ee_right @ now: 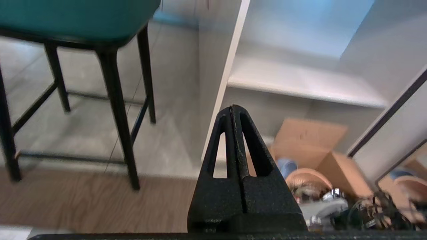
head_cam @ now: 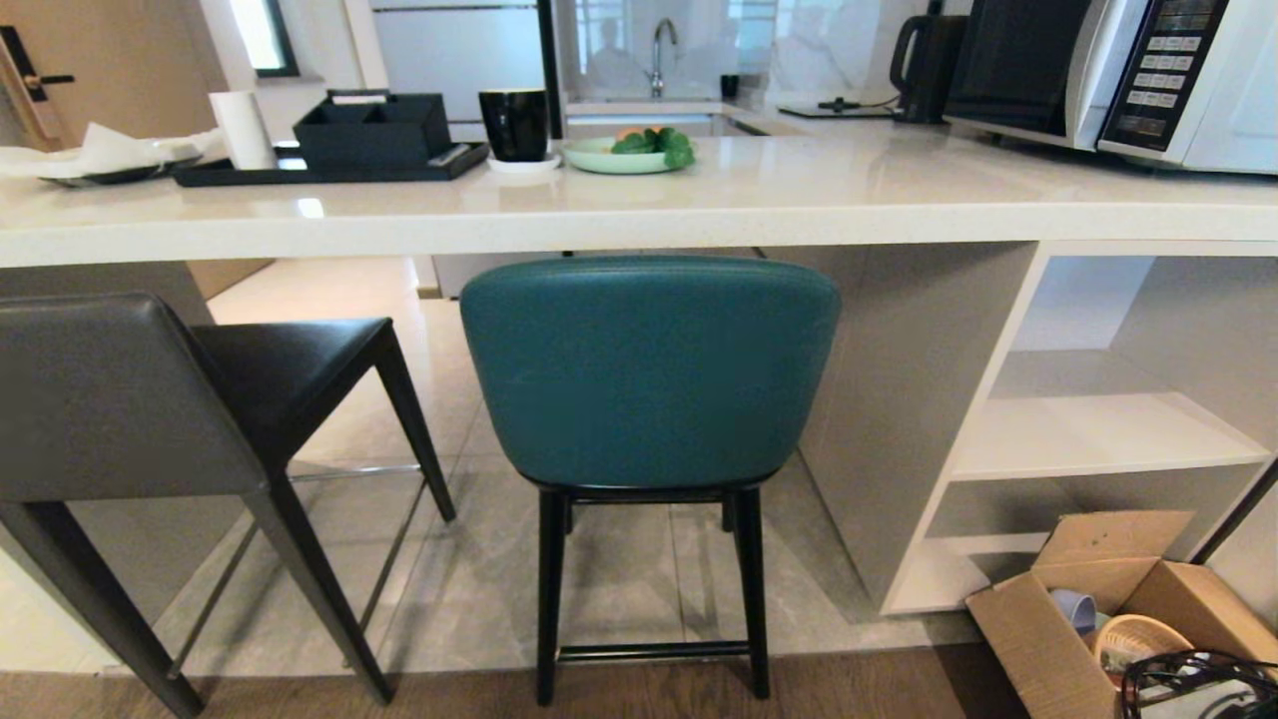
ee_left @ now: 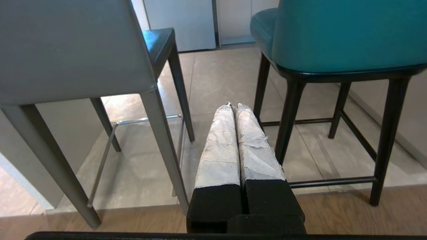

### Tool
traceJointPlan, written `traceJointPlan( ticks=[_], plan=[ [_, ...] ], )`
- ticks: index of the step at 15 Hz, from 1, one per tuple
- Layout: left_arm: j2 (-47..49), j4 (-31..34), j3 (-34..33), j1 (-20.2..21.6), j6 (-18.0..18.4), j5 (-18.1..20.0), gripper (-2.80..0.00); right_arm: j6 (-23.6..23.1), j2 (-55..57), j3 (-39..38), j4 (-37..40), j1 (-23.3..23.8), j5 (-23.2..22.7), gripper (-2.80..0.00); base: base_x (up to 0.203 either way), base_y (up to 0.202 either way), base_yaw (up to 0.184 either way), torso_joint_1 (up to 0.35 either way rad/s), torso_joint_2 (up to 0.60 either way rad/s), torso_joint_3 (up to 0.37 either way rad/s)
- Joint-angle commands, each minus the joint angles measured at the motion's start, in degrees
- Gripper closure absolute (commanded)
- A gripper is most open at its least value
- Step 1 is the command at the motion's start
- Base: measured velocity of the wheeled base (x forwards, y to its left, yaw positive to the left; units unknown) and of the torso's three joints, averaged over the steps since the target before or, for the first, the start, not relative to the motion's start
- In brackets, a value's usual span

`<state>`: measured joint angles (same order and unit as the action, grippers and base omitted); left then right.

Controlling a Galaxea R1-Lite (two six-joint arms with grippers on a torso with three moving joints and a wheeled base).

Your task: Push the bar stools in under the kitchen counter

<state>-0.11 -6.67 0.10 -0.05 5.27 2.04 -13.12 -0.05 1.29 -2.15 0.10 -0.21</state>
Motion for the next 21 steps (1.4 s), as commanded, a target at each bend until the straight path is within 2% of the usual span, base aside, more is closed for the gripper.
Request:
traceJointPlan(
  ticks=[1, 3, 4, 5, 7, 8, 10, 19, 21],
  plan=[
    [0.1, -0.1, -2.4, 0.0, 0.1, 0.2, 0.00, 0.1, 0.0, -1.3, -1.3, 0.0, -0.1, 0.00, 0.000, 0.000, 0.000, 0.000, 0.00, 0.000],
    [0.1, -0.1, -2.4, 0.0, -1.9, -0.7, 0.00, 2.6, 0.0, -1.3, -1.5, 0.0, 0.4, 0.00, 0.000, 0.000, 0.000, 0.000, 0.00, 0.000],
    [0.1, -0.2, -2.4, 0.0, -4.2, -1.3, 0.00, 4.0, 0.0, -1.3, -1.8, 0.0, 0.9, 0.00, 0.000, 0.000, 0.000, 0.000, 0.00, 0.000],
    [0.2, -0.4, -2.4, 0.0, -4.7, -1.6, 0.00, 4.0, 0.0, -1.3, -1.8, 0.0, 1.0, 0.00, 0.000, 0.000, 0.000, 0.000, 0.00, 0.000],
    [0.2, -0.1, -2.4, 0.0, -1.7, -1.3, 0.00, 2.5, 0.0, -0.8, -0.4, 0.0, 0.1, 0.00, 0.000, 0.000, 0.000, 0.000, 0.00, 0.000],
    [0.2, -0.3, -2.4, 0.0, -1.7, -1.3, 0.00, 4.3, 0.0, -0.2, 3.4, 0.0, -0.7, 0.00, 0.000, 0.000, 0.000, 0.000, 0.00, 0.000],
    [0.2, -0.3, -2.4, 0.0, -2.5, -1.4, 0.00, 13.7, 0.0, 0.3, 6.5, 0.0, 0.1, 0.00, 0.000, 0.000, 0.000, 0.000, 0.00, 0.000],
    [0.2, -0.3, -2.4, 0.0, -4.3, -1.7, 0.00, 13.8, 0.0, 0.1, 5.7, 0.0, 1.0, 0.00, 0.000, 0.000, 0.000, 0.000, 0.00, 0.000],
    [0.2, -0.3, -2.4, 0.0, -4.3, -1.7, 0.00, 13.8, 0.0, 0.1, 5.7, 0.0, 1.0, 0.00, -0.129, 0.000, 0.003, 0.010, 0.00, 0.001]
  ],
)
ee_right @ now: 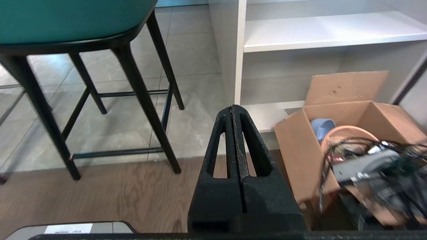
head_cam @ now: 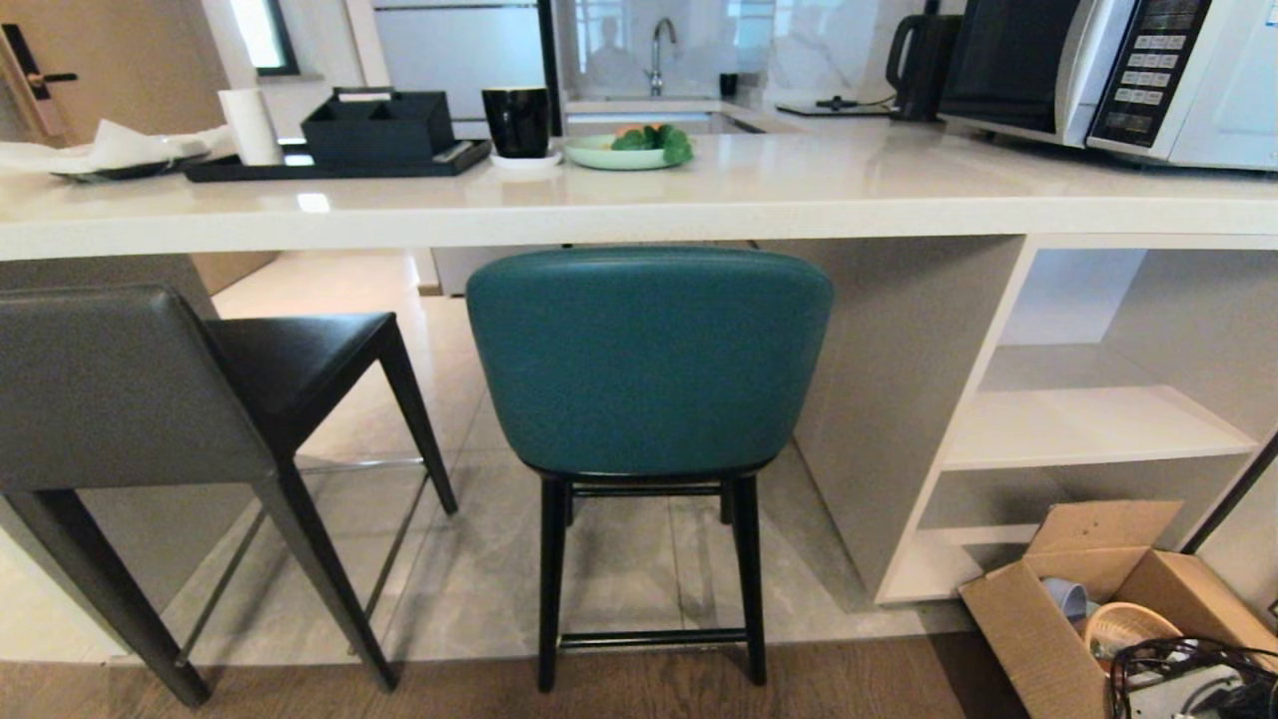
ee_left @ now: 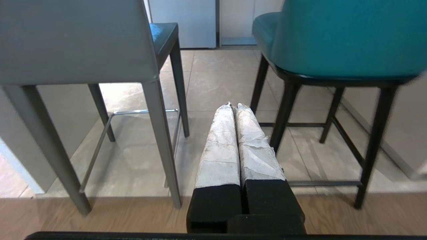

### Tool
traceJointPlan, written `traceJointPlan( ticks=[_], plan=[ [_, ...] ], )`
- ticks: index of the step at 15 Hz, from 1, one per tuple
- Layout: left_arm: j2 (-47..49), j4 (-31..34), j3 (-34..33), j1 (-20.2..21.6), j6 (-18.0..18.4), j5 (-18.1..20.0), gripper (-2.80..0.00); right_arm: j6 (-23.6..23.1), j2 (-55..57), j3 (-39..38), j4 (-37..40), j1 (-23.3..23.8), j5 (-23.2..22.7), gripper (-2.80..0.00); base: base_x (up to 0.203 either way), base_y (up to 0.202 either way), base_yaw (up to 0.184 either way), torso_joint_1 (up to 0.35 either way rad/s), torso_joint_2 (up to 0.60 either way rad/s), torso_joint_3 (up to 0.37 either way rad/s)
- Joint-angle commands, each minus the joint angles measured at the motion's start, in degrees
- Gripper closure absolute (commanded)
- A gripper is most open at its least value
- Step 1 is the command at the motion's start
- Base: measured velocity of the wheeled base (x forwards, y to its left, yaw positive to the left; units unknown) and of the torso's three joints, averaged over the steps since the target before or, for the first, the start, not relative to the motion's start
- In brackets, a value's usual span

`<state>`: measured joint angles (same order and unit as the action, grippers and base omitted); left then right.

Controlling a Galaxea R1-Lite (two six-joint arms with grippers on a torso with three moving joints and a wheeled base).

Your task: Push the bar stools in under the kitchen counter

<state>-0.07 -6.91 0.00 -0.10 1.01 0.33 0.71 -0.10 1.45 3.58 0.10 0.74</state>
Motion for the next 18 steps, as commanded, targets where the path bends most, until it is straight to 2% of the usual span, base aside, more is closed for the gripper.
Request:
traceJointPlan(
  ticks=[1, 5, 13, 18],
  plan=[
    [0.2, 0.0, -2.3, 0.0, 0.0, 0.0, 0.00, 0.0, 0.1, 0.0, 0.0, 0.0, 0.0, 0.00, -0.198, 0.000, -0.001, -0.001, 0.00, 0.003],
    [0.2, -0.1, -2.3, 0.0, 0.0, 0.1, 0.00, 0.0, 0.1, 0.0, 0.1, 0.0, 0.0, 0.00, -0.169, 0.000, 0.000, -0.001, 0.00, 0.004],
    [0.2, -0.2, -2.3, -0.1, -0.8, 0.2, 0.00, 0.0, 0.1, 0.0, 0.1, 0.0, 0.0, 0.00, 0.000, 0.000, 0.000, 0.000, 0.00, 0.000],
    [0.2, -0.2, -2.3, -0.1, -0.8, 0.2, 0.00, 0.0, 0.1, 0.0, 0.1, 0.0, 0.0, 0.00, 0.002, 0.147, -0.002, 0.002, 0.00, 0.000]
  ],
)
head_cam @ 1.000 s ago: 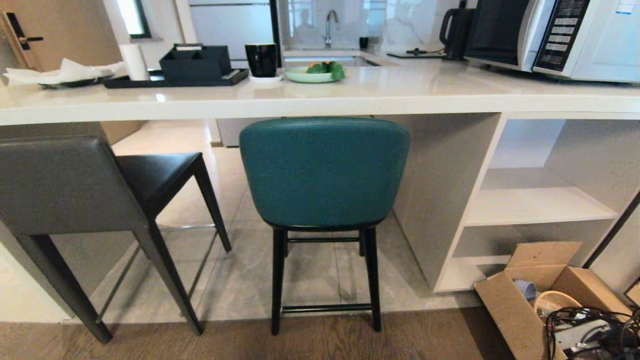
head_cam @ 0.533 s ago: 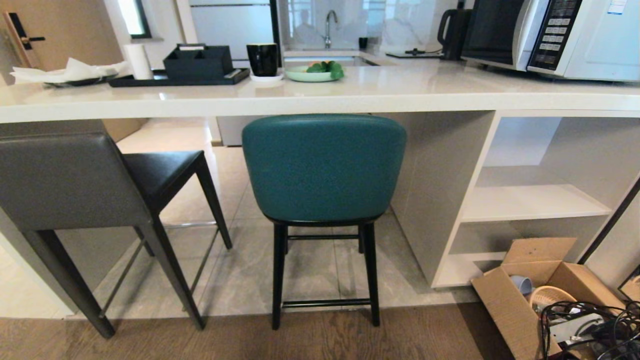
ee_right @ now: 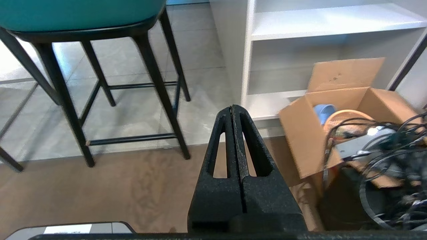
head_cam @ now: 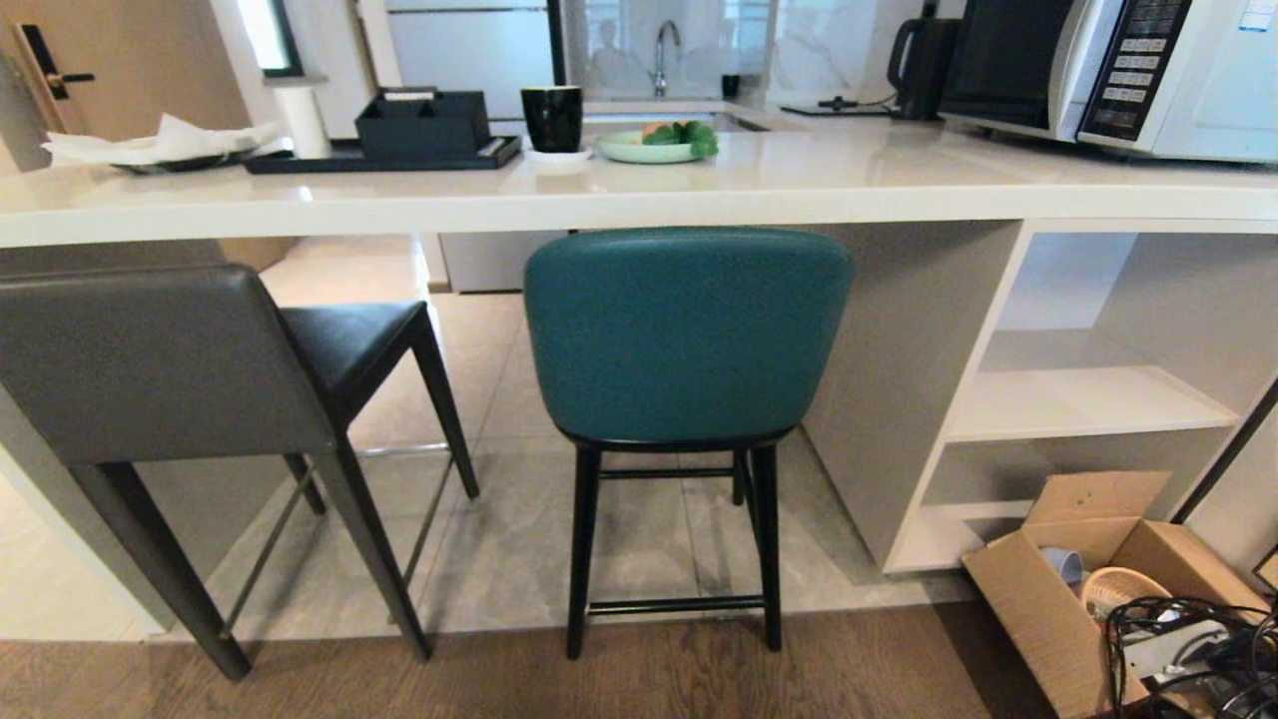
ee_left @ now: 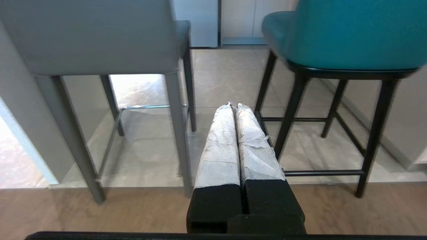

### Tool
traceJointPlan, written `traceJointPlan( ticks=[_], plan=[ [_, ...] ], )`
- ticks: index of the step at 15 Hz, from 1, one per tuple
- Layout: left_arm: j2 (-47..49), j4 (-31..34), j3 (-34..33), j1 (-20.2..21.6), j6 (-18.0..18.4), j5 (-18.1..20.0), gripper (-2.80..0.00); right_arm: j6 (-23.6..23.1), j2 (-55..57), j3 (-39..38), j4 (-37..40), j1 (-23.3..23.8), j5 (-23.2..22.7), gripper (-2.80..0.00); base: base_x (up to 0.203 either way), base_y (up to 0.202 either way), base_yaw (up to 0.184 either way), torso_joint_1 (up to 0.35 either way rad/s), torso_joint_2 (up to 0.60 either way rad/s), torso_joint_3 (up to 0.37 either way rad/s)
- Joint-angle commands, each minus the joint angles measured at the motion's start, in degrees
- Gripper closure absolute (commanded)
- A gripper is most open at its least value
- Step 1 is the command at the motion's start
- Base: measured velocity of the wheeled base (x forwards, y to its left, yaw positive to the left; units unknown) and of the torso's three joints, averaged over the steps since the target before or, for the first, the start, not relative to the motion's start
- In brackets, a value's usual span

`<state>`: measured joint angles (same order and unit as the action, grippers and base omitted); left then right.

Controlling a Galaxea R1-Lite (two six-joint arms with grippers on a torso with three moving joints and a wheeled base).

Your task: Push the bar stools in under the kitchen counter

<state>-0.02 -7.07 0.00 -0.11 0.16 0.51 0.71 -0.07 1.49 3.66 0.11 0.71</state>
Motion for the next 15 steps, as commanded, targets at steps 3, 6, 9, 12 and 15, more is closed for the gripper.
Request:
traceJointPlan(
  ticks=[3, 6, 9, 12, 15],
  plan=[
    [0.1, 0.0, -2.3, -0.1, 0.0, 0.0, 0.00, 0.0, 0.1, 0.0, 0.0, 0.0, 0.0, 0.00, 0.000, 0.197, 0.000, 0.002, 0.00, 0.001],
    [0.1, 0.0, -2.3, 0.0, 0.0, 0.0, 0.00, 0.0, 0.1, 0.0, 0.0, 0.0, 0.0, 0.00, 0.000, 0.182, -0.002, 0.001, 0.00, 0.002],
    [0.1, 0.0, -2.3, 0.0, 0.0, 0.0, 0.00, 0.0, 0.1, 0.0, 0.0, 0.0, 0.0, 0.00, 0.000, 0.036, 0.000, 0.008, -0.02, -0.010],
    [0.1, 0.0, -2.3, 0.0, 0.0, 0.0, 0.00, -0.1, 0.1, 0.0, 0.0, 0.0, 0.0, 0.00, 0.000, 0.000, 0.000, 0.059, -0.24, -0.237],
    [0.1, 0.0, -2.3, 0.0, 0.0, 0.0, 0.00, -0.1, 0.1, 0.0, 0.0, 0.0, 0.0, 0.00, 0.000, 0.000, 0.000, 0.166, -0.46, -0.298]
  ],
)
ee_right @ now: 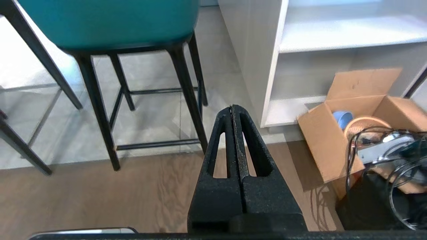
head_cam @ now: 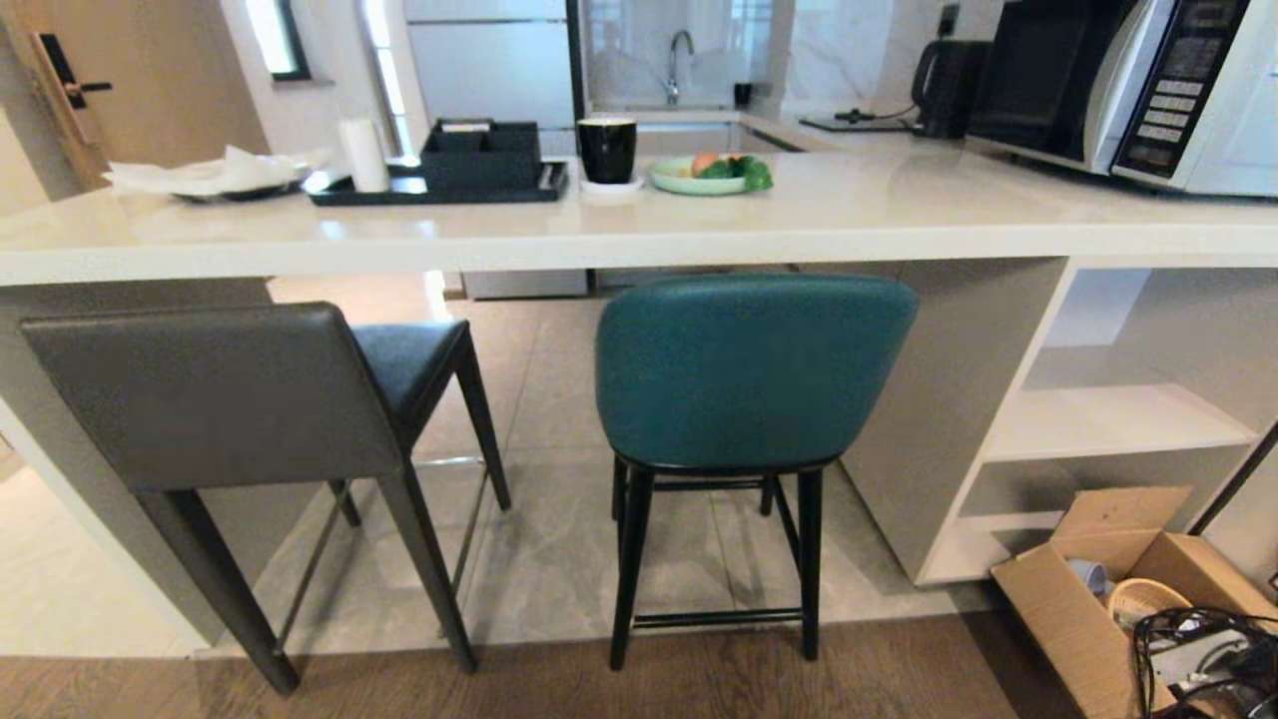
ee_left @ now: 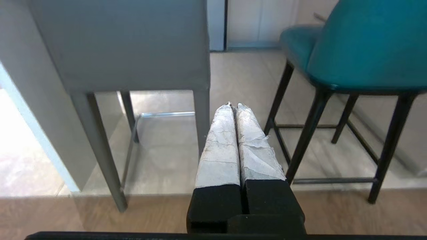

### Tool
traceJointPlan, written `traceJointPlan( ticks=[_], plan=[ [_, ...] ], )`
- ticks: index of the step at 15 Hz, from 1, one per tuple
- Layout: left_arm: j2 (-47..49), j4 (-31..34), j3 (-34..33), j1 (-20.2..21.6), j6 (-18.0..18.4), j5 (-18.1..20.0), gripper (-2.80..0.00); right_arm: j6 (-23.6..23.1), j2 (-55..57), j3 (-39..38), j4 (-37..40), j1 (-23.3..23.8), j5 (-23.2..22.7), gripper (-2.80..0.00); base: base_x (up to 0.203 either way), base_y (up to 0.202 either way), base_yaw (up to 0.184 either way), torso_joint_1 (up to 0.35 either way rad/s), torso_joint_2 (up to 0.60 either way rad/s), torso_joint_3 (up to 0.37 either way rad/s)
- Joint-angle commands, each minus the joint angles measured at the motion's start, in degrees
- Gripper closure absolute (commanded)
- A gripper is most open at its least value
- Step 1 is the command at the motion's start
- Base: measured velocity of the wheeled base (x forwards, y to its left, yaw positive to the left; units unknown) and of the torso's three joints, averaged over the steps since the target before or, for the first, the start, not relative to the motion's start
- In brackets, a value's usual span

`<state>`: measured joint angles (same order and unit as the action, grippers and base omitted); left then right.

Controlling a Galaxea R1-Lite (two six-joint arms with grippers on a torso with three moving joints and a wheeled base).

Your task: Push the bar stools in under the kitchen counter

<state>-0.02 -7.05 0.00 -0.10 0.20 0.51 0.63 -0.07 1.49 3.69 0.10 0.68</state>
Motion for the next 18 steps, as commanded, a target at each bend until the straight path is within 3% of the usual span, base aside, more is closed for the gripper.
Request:
traceJointPlan(
  ticks=[1, 6, 18],
  plan=[
    [0.1, -0.1, -2.3, 0.0, 0.0, 0.0, 0.00, 0.0, 0.1, 0.0, 0.0, 0.0, 0.0, 0.00, 0.000, 0.000, 0.000, 0.178, -0.51, -0.300],
    [0.1, -0.1, -2.3, 0.0, 0.0, 0.0, 0.00, 0.0, 0.1, 0.0, 0.0, 0.0, 0.0, 0.00, 0.000, 0.000, 0.000, 0.141, -0.37, -0.225],
    [0.1, 0.0, -2.3, -0.1, 0.2, 0.0, 0.00, 0.1, 0.1, 0.0, -0.1, 0.0, 0.0, 0.00, 0.000, 0.000, 0.000, 0.006, -0.01, -0.009]
  ],
)
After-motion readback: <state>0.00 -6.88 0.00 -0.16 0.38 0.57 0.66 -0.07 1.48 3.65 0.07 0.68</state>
